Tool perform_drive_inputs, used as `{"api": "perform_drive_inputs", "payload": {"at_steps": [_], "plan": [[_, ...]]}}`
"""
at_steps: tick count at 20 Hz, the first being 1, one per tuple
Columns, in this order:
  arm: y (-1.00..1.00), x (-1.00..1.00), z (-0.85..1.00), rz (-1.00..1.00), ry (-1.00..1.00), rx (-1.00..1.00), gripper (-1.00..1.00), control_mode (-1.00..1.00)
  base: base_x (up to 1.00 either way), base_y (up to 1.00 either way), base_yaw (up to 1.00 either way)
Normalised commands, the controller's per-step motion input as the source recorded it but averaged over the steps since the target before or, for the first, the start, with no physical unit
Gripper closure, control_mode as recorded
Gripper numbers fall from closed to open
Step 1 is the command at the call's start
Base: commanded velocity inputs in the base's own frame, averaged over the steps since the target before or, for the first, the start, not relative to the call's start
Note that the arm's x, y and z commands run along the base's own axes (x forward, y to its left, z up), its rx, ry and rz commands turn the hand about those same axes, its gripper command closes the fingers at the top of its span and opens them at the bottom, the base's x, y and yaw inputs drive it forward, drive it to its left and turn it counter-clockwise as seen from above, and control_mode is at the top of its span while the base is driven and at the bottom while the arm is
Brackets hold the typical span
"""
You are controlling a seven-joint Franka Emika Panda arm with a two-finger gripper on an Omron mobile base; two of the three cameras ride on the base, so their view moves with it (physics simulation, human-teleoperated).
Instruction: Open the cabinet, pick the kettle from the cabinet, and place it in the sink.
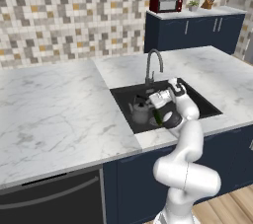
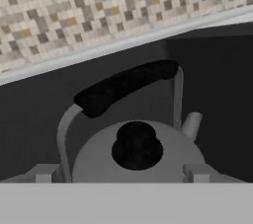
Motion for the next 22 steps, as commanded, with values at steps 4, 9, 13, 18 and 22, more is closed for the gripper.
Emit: {"api": "perform_drive_inputs", "payload": {"at_steps": [4,9,13,18,22], "plan": [[0.06,-0.09,-0.28,-0.27,-0.14,-0.10,-1.00,-1.00,0.00,0.00,0.00],[-0.01,-0.20,-0.14,-0.30,-0.11,-0.08,-1.00,-1.00,0.00,0.00,0.00],[0.01,-0.32,-0.17,-0.35,-0.01,-0.11,-1.00,-1.00,0.00,0.00,0.00],[0.16,-0.38,-0.09,-0.33,-0.06,-0.11,-1.00,-1.00,0.00,0.00,0.00],[0.14,-0.35,0.00,-0.34,-0.05,-0.11,-1.00,-1.00,0.00,0.00,0.00]]}}
